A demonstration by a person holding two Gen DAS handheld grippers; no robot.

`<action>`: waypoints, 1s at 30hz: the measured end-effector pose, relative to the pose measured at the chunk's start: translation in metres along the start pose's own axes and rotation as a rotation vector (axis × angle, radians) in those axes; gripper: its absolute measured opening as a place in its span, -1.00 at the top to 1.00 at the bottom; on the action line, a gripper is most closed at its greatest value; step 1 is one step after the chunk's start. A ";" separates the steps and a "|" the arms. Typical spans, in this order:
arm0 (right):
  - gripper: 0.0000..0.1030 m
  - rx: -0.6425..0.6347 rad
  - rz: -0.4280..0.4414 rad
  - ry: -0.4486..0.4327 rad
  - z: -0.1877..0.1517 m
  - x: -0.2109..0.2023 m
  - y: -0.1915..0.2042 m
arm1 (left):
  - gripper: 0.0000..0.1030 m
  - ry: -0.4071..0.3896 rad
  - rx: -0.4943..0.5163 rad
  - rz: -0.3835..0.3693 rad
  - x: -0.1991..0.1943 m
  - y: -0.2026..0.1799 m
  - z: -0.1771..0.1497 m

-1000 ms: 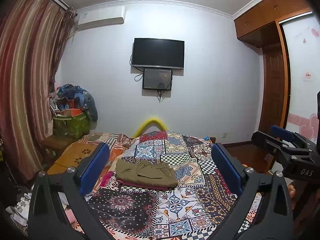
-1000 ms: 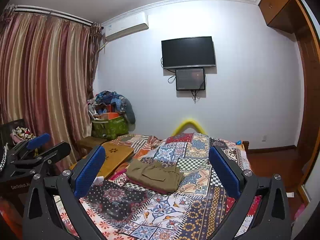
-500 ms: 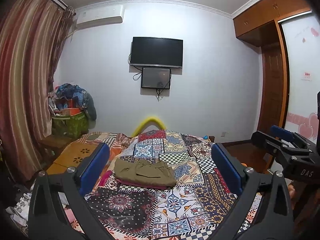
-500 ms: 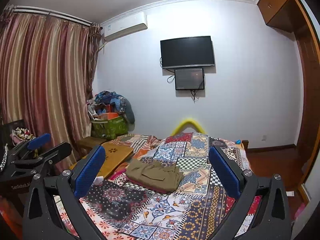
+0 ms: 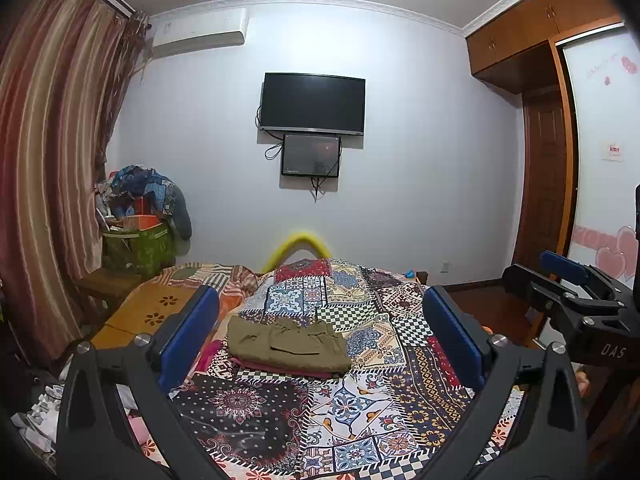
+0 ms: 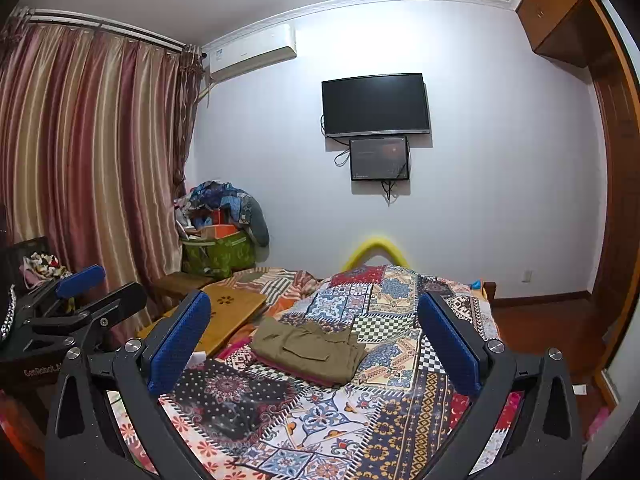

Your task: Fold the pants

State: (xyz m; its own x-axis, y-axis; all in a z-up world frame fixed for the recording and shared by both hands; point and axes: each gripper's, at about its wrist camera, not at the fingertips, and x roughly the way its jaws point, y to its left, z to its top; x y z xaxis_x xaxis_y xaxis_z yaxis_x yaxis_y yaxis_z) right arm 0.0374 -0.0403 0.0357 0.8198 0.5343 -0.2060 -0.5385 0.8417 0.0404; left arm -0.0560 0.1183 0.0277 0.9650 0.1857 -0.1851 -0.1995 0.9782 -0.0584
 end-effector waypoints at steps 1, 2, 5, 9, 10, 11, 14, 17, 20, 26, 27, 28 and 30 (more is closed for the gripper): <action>-1.00 -0.001 0.000 0.000 -0.001 0.000 0.000 | -1.00 0.000 0.000 0.000 0.000 0.000 0.000; -1.00 -0.001 0.000 -0.001 -0.001 -0.001 0.000 | -1.00 0.000 -0.001 0.000 0.000 0.000 0.000; -1.00 0.001 0.000 -0.002 0.000 -0.001 -0.001 | -1.00 0.004 -0.001 -0.006 0.001 0.000 0.000; -1.00 0.000 -0.007 -0.002 -0.001 0.000 0.000 | -1.00 0.016 -0.002 -0.024 0.004 0.003 0.001; -1.00 -0.001 -0.009 -0.001 -0.001 0.000 0.000 | -1.00 0.020 -0.002 -0.026 0.004 0.004 0.001; -1.00 0.000 -0.011 0.000 -0.002 0.001 0.000 | -1.00 0.022 -0.003 -0.029 0.005 0.004 0.001; -1.00 0.004 -0.013 0.004 -0.003 0.002 0.000 | -1.00 0.024 -0.009 -0.028 0.005 0.006 0.001; -1.00 0.007 -0.015 0.005 -0.002 0.003 0.000 | -1.00 0.025 -0.013 -0.030 0.005 0.007 0.002; -1.00 0.006 -0.016 0.004 -0.002 0.003 0.000 | -1.00 0.026 -0.015 -0.029 0.006 0.007 0.002; -1.00 0.004 -0.020 0.008 -0.003 0.005 0.001 | -1.00 0.030 -0.020 -0.030 0.008 0.008 0.000; -1.00 0.005 -0.017 0.009 -0.004 0.004 0.001 | -1.00 0.031 -0.019 -0.031 0.008 0.008 0.000; -1.00 0.006 -0.017 0.009 -0.004 0.004 0.001 | -1.00 0.033 -0.018 -0.031 0.009 0.008 0.000; -1.00 0.007 -0.016 0.010 -0.004 0.004 0.001 | -1.00 0.035 -0.013 -0.034 0.009 0.008 -0.001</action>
State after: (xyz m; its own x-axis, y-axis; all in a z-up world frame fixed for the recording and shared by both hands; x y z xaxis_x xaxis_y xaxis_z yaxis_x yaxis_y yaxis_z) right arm 0.0396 -0.0376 0.0307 0.8262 0.5202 -0.2163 -0.5240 0.8506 0.0441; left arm -0.0493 0.1274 0.0248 0.9647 0.1485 -0.2173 -0.1688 0.9826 -0.0780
